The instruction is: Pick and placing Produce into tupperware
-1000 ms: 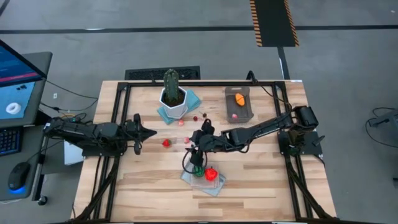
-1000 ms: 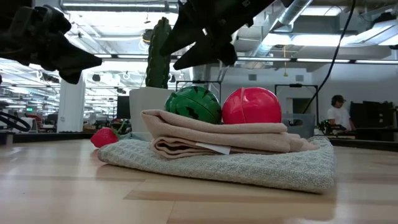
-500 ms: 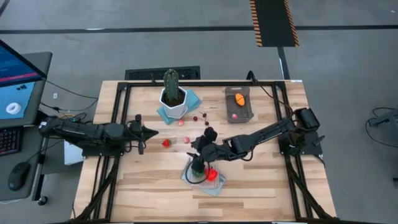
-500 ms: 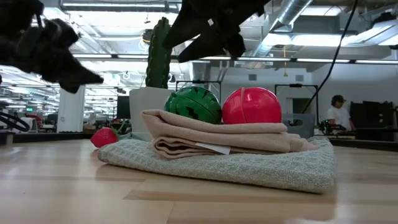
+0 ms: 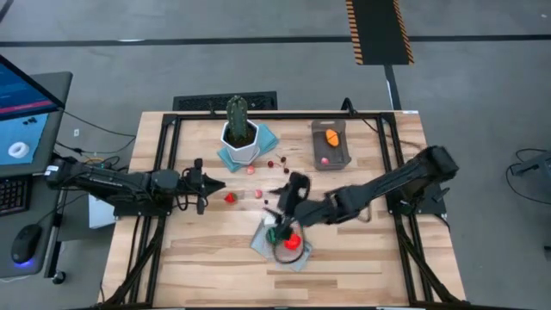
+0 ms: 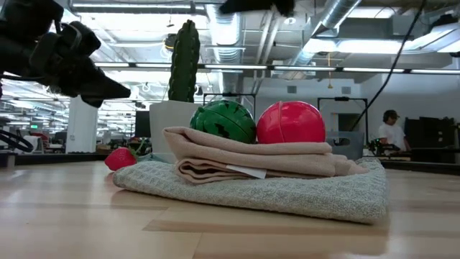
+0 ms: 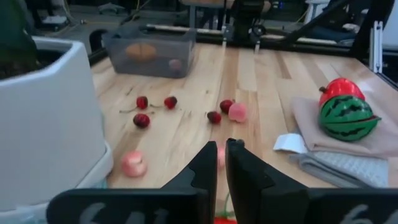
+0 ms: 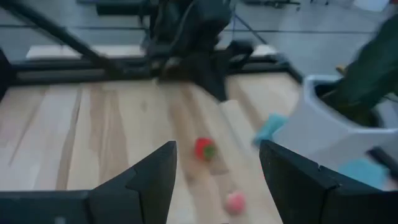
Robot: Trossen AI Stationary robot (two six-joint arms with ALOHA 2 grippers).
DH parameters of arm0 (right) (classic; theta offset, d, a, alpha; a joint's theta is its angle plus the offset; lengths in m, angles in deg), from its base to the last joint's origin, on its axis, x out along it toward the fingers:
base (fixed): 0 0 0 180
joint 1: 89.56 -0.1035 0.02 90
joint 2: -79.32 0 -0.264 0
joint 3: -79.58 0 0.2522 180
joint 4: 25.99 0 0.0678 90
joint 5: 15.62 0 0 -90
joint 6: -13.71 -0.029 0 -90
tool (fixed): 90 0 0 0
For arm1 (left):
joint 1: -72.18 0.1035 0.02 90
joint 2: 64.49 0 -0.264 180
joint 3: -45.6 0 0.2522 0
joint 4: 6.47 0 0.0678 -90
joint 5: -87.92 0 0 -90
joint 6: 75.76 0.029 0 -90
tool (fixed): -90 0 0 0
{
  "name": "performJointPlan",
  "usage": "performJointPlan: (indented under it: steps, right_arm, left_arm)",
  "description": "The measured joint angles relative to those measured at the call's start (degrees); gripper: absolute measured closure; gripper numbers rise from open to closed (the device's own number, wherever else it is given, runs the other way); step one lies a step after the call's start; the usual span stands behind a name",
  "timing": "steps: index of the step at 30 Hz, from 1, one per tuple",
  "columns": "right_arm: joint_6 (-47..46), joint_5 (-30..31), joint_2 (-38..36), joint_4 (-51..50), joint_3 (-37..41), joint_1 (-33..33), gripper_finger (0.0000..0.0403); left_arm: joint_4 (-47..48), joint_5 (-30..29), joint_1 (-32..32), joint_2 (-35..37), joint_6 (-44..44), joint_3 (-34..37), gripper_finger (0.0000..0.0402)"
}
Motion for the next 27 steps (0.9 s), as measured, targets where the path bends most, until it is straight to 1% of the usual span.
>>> performJointPlan:
  steps: [2,3,4,5,7,9,11,13,16,19,23,27]
  right_arm:
    - [0.79,-0.02,-4.59,0.1,2.58,-0.02,0.0148]
    - [1.75,-0.22,-7.05,2.37,5.29,-0.17,0.0148]
    - [3.23,-1.42,-9.63,6.62,8.67,-0.34,0.0148]
    - [5.52,-3.85,-12.32,11.78,12.52,-0.38,0.0148]
    - [8.16,-7.56,-18.66,22.35,21.42,-0.04,0.0148]
    - [9.81,-9.18,-24.71,31.73,29.82,1.44,0.0148]
    - [8.48,-9.13,-29.24,36.5,37.49,3.19,0.0148]
    - [6.49,-9.18,-31.6,39.62,43.73,4.61,0.0148]
    - [4.47,-9.78,-32.73,47.17,50.36,4.77,0.0148]
    - [4.18,-9.54,-31.24,53.02,54.14,4.05,0.0148]
    - [4.23,-9.65,-28.32,57.12,55.23,3.64,0.0148]
    - [2.74,-9.53,-24.94,59.04,55.23,3.68,0.0148]
  left_arm:
    - [-0.08,0.69,0.27,0.02,0.02,-0.11,0.0381]
    - [0.2,1.3,0.48,-0.01,0.02,-0.43,0.0381]
    - [0.41,1.69,0.67,-0.01,0.01,-0.78,0.0381]
    - [0.56,2.27,0.9,0.02,0.04,-1.07,0.0381]
    - [0.66,3.93,1.29,-0.06,0.41,-1.53,0.0382]
    - [0.56,4.42,1.75,0.0,0.42,-1.86,0.0382]
    - [1.47,4.39,2.32,-0.03,0.37,-2.82,0.0382]
    - [4.97,4.7,2.75,-0.19,0.68,-3.72,0.0382]
    - [9.99,4.97,3.62,-1.48,1.14,-4.6,0.0382]
    - [10.29,6.97,4.55,-4.51,2.87,-5.29,0.0382]
    - [6.83,10.78,4.91,-9.36,6.48,-5.34,0.038]
    - [3.69,10.59,4.92,-14.42,7.02,-5.38,0.0358]
